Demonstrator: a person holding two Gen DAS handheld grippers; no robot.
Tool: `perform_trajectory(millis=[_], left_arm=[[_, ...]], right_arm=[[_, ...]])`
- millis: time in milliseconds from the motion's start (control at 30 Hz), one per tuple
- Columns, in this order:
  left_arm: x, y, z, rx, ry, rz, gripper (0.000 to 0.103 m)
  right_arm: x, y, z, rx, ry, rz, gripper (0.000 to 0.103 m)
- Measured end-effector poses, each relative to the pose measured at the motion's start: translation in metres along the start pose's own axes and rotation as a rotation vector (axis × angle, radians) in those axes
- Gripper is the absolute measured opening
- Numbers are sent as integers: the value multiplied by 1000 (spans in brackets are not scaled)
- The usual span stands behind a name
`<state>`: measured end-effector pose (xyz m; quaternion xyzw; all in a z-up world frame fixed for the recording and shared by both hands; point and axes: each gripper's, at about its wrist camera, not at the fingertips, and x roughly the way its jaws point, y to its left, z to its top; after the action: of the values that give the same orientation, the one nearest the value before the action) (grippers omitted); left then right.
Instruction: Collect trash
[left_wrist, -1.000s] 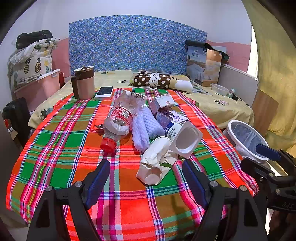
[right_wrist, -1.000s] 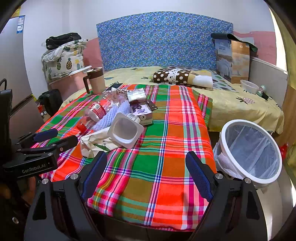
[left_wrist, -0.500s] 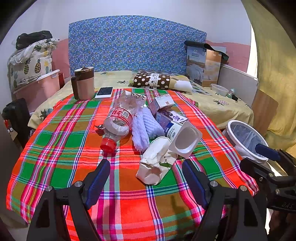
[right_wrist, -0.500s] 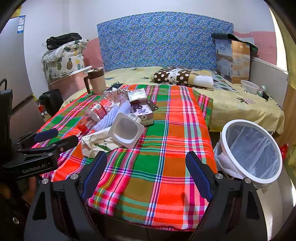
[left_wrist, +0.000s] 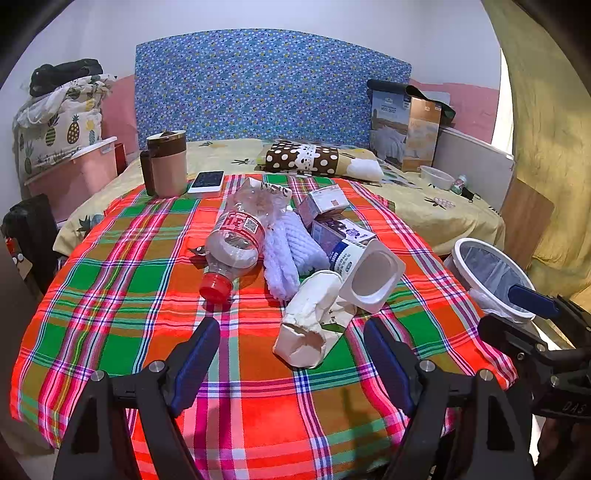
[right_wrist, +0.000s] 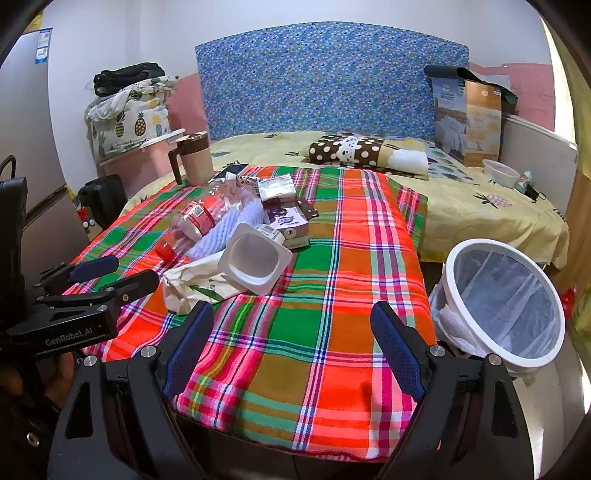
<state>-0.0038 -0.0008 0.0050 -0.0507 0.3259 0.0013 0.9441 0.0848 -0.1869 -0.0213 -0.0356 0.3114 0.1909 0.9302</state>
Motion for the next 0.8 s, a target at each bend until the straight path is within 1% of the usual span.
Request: perform_trajectory(millis=[233,467,667,800], left_arm=[[4,8,1,5,7,4,80],[14,25,6,-14,4,22,80],[33,53,16,-63,13,50,80],[48,65,23,-78,28,62,80]], right_arm=[[5,2,1,-2,6,0,88],[15,5,9,-6,13,15,88],[30,8,20,-17,4,43,88],[42,13,26,-24,5,60,88]])
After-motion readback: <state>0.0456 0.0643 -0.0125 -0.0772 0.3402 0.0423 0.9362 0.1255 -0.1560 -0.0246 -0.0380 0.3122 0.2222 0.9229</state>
